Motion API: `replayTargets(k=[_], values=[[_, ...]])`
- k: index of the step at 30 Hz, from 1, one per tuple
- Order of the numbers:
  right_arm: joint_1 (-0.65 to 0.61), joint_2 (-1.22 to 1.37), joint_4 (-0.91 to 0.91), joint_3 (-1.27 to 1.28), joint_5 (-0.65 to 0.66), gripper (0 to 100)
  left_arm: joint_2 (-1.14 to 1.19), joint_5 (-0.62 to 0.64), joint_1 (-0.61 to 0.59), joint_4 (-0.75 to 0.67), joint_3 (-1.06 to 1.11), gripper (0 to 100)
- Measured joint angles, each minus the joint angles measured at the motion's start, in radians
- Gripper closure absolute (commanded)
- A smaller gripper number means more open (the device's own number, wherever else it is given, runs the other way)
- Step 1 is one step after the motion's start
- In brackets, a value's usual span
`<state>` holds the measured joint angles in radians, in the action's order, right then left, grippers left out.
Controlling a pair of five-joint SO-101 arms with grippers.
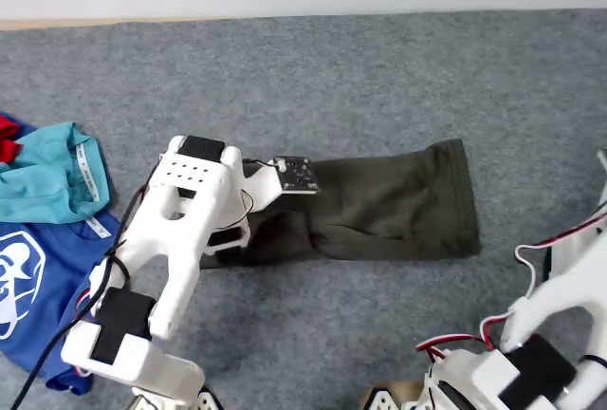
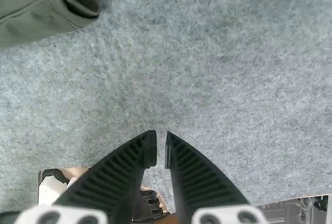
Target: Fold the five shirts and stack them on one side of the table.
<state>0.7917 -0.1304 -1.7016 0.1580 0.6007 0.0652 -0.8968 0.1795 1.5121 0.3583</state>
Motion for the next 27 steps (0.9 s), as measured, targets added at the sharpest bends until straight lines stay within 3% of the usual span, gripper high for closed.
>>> replayTargets(k=[9, 15, 27], values=[[0.0, 0.0, 0.0, 0.0, 0.0, 95.1, 0.0, 0.0, 0.0, -0.133, 0.11, 86], [0.0, 0.0, 0.0, 0.0, 0.0, 95.1, 0.0, 0.0, 0.0, -0.137, 0.11, 95], [0.0, 0.0, 0.0, 0.0, 0.0, 95.1, 0.0, 0.0, -0.018, -0.097, -0.037, 100]])
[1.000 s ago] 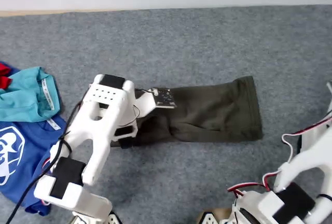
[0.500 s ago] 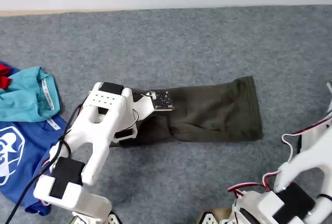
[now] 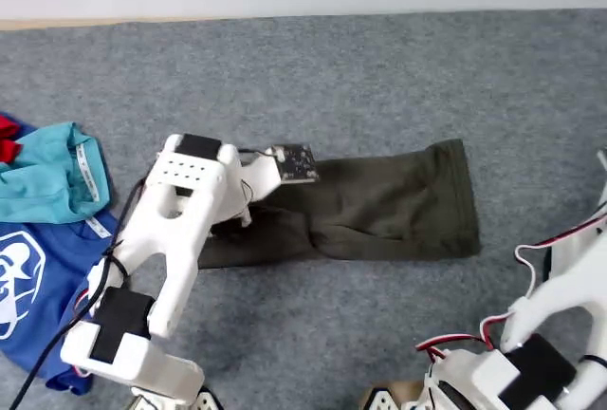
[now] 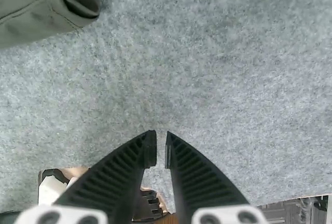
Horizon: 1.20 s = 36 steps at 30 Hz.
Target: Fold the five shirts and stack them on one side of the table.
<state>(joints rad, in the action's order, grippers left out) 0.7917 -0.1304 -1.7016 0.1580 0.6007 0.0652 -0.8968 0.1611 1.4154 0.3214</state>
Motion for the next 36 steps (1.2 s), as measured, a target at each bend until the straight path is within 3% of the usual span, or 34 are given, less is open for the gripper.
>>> replayTargets(k=[5, 11, 19, 22, 26, 30, 36], values=[[0.0, 0.0, -0.009, 0.0, 0.0, 95.1, 0.0, 0.0, -0.031, -0.061, -0.023, 99], [0.0, 0.0, -0.012, 0.0, 0.0, 95.1, 0.0, 0.002, -0.095, -0.15, -0.025, 87], [-0.049, 0.0, -0.012, 0.0, 0.0, 95.1, 0.0, 0.012, -0.157, -0.19, -0.025, 86], [-0.071, 0.0, -0.031, 0.0, 0.0, 95.0, -0.003, 0.009, -0.157, -0.164, -0.025, 89], [-0.115, 0.0, -0.038, 0.0, 0.0, 94.8, -0.04, 0.011, -0.141, -0.075, -0.069, 100], [-0.184, 0.0, -0.038, 0.0, 0.0, 94.7, -0.118, 0.023, -0.141, 0.012, -0.137, 100], [-0.334, 0.0, -0.025, -0.003, -0.057, 95.1, -0.288, 0.23, -0.215, 0.078, -0.224, 100]])
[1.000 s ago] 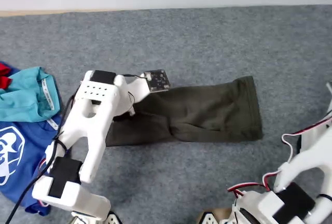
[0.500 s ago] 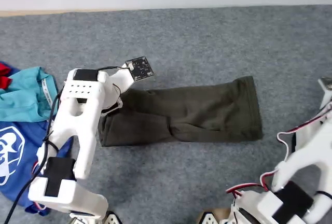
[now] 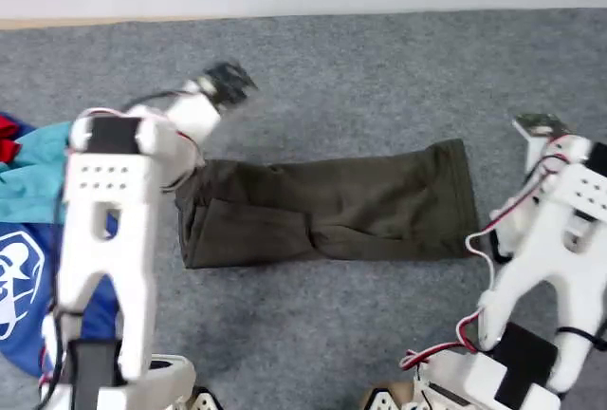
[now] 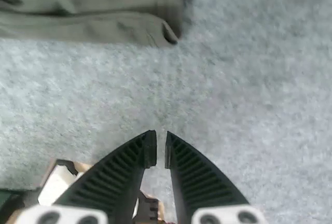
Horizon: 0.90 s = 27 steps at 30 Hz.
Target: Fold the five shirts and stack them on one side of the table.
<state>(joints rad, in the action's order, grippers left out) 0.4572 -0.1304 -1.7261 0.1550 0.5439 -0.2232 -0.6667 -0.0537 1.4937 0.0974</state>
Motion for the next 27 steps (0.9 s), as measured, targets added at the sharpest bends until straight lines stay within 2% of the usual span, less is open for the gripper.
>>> replayTargets(k=[5, 9, 12, 17, 21, 24, 27], values=[[-0.106, -0.002, -0.008, -0.075, -0.15, 95.3, -0.19, 0.222, -0.127, 0.032, -0.017, 100], [-0.155, -0.055, -0.02, -0.095, -0.21, 95.7, -0.351, 0.316, -0.221, 0.103, -0.018, 100], [-0.189, -0.129, -0.005, -0.091, -0.227, 96.5, -0.436, 0.334, -0.279, 0.166, -0.018, 100], [-0.241, -0.176, 0.189, 0.064, -0.287, 96.0, -0.474, 0.341, -0.399, 0.213, -0.018, 100], [-0.275, -0.133, 0.37, 0.209, -0.336, 88.3, -0.477, 0.341, -0.471, 0.213, 0.023, 100], [-0.281, -0.046, 0.471, 0.222, -0.341, 81.6, -0.482, 0.334, -0.532, 0.215, 0.054, 100], [-0.281, 0.052, 0.537, 0.222, -0.341, 80.0, -0.482, 0.287, -0.582, 0.215, 0.066, 100]])
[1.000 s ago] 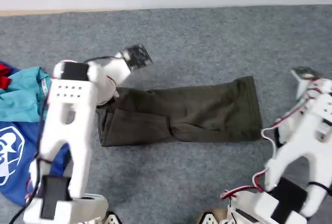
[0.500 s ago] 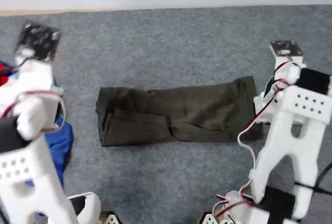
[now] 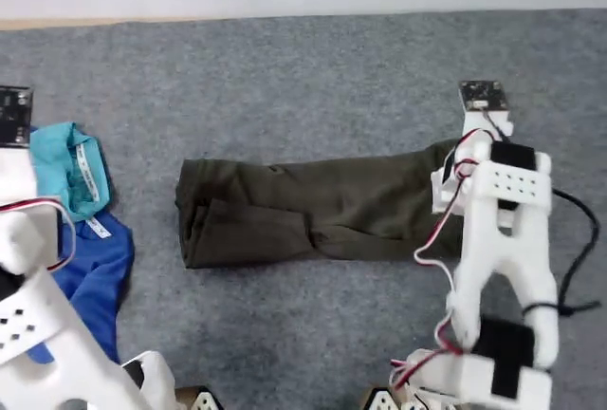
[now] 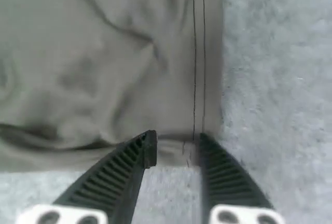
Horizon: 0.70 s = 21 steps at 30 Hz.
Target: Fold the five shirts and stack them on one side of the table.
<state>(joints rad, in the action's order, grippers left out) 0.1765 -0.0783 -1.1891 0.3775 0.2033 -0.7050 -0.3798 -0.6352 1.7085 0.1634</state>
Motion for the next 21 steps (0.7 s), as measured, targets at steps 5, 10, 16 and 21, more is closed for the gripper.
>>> replayTargets(k=[5, 10, 16, 21], values=[[-0.002, 0.147, 0.034, -0.061, -0.009, 79.9, -0.002, -0.032, -0.074, 0.0, 0.003, 100], [-0.002, 0.276, 0.035, -0.178, -0.012, 79.9, -0.002, -0.077, -0.1, 0.0, 0.021, 100], [0.006, 0.385, 0.035, -0.275, -0.012, 79.9, -0.002, -0.087, -0.101, 0.0, 0.046, 100], [0.041, 0.479, 0.035, -0.318, -0.012, 80.0, -0.002, -0.087, -0.101, 0.0, 0.046, 100]])
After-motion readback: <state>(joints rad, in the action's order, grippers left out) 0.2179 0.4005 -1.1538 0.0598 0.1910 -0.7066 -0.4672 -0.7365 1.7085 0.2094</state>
